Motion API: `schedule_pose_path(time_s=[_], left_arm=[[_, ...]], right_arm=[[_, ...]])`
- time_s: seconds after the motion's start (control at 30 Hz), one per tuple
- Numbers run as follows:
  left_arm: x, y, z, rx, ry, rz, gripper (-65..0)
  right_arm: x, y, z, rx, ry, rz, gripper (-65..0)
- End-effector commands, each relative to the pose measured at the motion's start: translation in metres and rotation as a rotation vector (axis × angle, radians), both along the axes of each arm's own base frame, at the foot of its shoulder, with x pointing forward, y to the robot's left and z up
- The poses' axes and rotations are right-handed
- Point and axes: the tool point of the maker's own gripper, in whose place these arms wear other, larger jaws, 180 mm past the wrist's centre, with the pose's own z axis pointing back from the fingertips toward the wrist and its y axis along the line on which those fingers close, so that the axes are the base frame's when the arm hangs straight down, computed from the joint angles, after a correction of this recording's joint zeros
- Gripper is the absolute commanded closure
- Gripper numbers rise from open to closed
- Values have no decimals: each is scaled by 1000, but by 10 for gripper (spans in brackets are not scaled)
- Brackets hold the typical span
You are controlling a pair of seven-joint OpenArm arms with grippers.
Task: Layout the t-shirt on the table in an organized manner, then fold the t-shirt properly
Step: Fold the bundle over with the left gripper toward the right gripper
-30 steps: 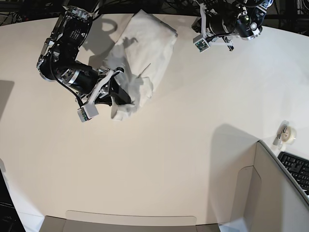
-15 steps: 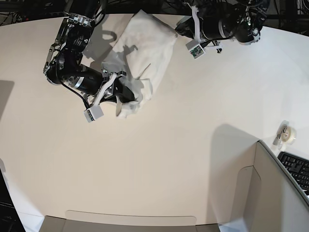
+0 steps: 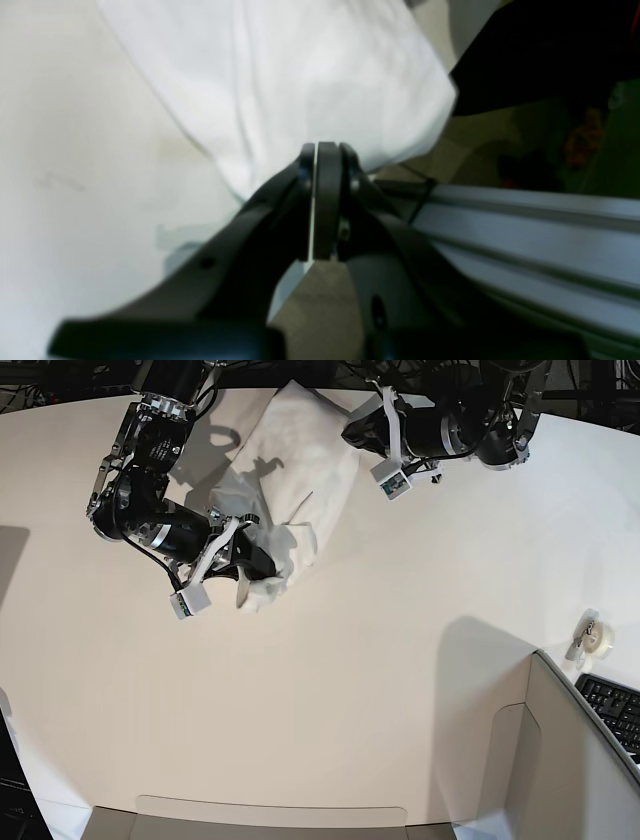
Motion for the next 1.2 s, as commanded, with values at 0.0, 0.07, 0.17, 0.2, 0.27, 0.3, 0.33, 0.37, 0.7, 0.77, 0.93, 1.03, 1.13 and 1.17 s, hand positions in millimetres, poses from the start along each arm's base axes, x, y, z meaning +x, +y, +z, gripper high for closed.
schedule_pose_path(time_s=[0.0,0.07,0.17,0.2,0.27,0.3,0.33,0.37,0.7,0.77,0.93,1.03,1.13,1.17], left_arm=[[3,-3,2,-27,-3,8,0],[8,-7,-7,-36,25,23,0],[10,-14,-19,-34,59,-4,0],[12,-16,-22,-34,63,-8,0],[21,-16,-25,-26,63,-7,0],[25,-14,-26,-23,60,-3,0],[31,-12,-25,-19,51,3,0],[36,-10,-24,-13,41,3,0],[83,27,-43,167,-23,28,0],[86,30,-46,171,-15,36,0],[90,25,-40,161,-35,36,0],[92,21,-21,161,-98,7,0],[93,25,7,187,-188,-28,0],[90,26,15,185,-207,-29,0]], right_arm=[[8,3,16,36,-52,-3,0],[9,2,16,37,-50,-6,0],[10,-2,16,23,-55,-6,0],[11,-3,16,19,-57,-4,0],[12,-4,17,16,-60,-4,0],[12,-4,17,16,-61,-6,0],[12,-4,17,16,-61,-6,0],[12,-4,17,16,-61,-6,0],[11,0,18,32,-58,-3,0],[11,6,19,50,-59,-1,0],[11,14,22,67,-62,5,0],[14,10,24,60,-70,-3,0],[16,5,20,49,-60,-4,0],[16,4,17,50,-50,-5,0]])
